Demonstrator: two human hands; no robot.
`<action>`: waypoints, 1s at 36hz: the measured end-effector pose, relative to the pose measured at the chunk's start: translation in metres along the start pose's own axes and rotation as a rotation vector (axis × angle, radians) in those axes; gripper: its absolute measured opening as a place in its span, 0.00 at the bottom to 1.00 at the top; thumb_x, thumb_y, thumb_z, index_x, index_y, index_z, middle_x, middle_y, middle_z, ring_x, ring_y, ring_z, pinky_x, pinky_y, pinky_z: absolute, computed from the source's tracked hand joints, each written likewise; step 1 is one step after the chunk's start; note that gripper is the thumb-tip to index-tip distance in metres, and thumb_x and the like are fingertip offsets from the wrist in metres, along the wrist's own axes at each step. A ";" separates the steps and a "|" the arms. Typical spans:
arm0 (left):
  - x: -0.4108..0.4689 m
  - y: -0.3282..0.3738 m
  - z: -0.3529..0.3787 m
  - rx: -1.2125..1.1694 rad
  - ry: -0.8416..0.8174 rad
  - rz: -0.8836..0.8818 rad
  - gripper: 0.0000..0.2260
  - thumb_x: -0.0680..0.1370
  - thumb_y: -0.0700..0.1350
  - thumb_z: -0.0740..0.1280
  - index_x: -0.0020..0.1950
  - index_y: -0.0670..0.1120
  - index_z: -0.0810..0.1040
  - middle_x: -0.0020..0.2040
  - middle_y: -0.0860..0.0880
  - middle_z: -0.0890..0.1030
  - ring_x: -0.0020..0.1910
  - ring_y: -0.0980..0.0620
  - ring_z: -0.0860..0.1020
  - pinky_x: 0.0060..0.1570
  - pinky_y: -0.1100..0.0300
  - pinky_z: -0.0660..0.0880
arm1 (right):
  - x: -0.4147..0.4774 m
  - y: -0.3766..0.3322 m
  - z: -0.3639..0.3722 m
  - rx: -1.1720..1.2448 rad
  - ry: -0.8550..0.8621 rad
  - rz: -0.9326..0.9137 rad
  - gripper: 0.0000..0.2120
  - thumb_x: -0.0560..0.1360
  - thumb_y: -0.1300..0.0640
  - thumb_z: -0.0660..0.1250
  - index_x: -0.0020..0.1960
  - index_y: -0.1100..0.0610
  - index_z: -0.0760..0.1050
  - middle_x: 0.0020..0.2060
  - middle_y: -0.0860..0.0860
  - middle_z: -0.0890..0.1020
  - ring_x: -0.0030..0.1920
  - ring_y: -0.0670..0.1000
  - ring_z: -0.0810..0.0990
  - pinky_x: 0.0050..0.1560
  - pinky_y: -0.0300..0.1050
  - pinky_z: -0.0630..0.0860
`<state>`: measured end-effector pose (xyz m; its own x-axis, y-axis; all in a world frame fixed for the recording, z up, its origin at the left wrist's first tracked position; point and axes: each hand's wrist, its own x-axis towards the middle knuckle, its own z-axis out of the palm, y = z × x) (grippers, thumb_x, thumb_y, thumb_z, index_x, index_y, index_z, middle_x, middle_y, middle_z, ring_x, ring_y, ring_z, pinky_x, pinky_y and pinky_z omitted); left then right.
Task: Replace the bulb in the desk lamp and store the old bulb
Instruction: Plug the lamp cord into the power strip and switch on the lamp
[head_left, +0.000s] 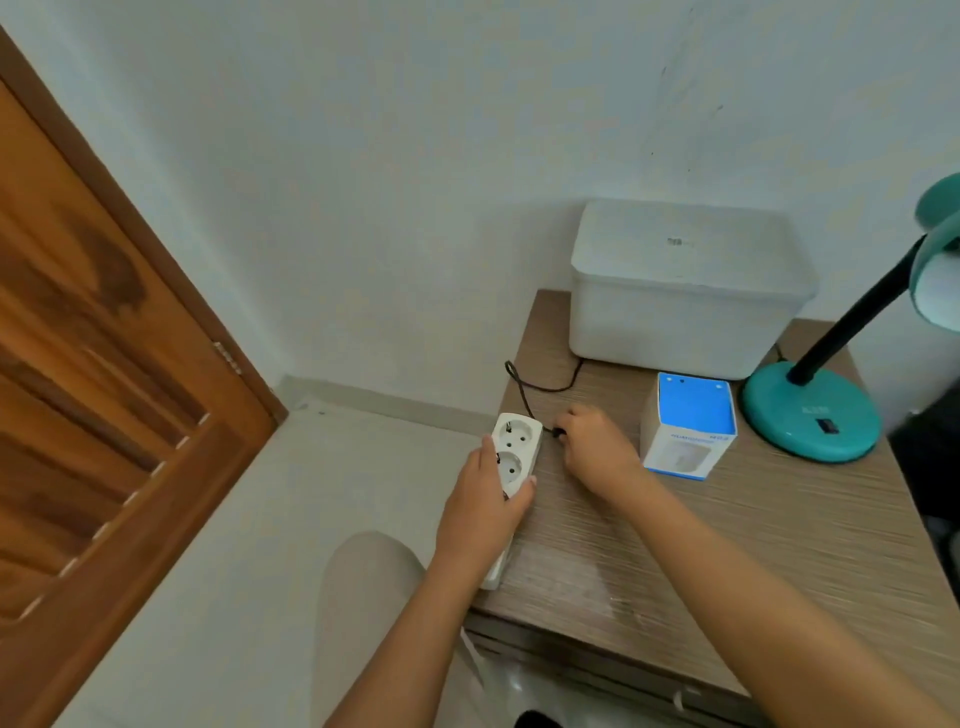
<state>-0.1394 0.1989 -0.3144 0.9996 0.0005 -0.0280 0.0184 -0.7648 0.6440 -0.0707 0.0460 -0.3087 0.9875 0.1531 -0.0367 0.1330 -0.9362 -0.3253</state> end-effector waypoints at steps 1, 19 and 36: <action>0.000 0.000 0.000 -0.003 0.001 0.000 0.33 0.77 0.57 0.62 0.76 0.47 0.52 0.63 0.49 0.70 0.59 0.51 0.72 0.51 0.58 0.72 | 0.003 0.000 -0.002 0.059 0.009 0.021 0.12 0.77 0.63 0.58 0.57 0.62 0.76 0.55 0.58 0.76 0.58 0.58 0.74 0.54 0.49 0.72; 0.001 -0.003 0.004 -0.037 0.052 0.011 0.29 0.76 0.57 0.62 0.73 0.47 0.60 0.59 0.49 0.73 0.55 0.51 0.74 0.49 0.58 0.73 | 0.006 -0.028 -0.021 0.849 0.032 -0.088 0.07 0.71 0.67 0.70 0.49 0.63 0.79 0.47 0.56 0.84 0.44 0.48 0.82 0.47 0.30 0.77; 0.002 -0.005 0.006 -0.057 0.073 0.022 0.30 0.76 0.56 0.63 0.74 0.46 0.59 0.57 0.50 0.73 0.54 0.51 0.74 0.47 0.59 0.72 | 0.016 -0.018 -0.031 0.701 -0.238 -0.261 0.08 0.72 0.71 0.67 0.47 0.61 0.80 0.46 0.55 0.85 0.44 0.38 0.83 0.49 0.29 0.76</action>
<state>-0.1379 0.1987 -0.3220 0.9986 0.0328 0.0407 -0.0041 -0.7271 0.6865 -0.0550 0.0555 -0.2742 0.8763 0.4789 -0.0530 0.1958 -0.4544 -0.8690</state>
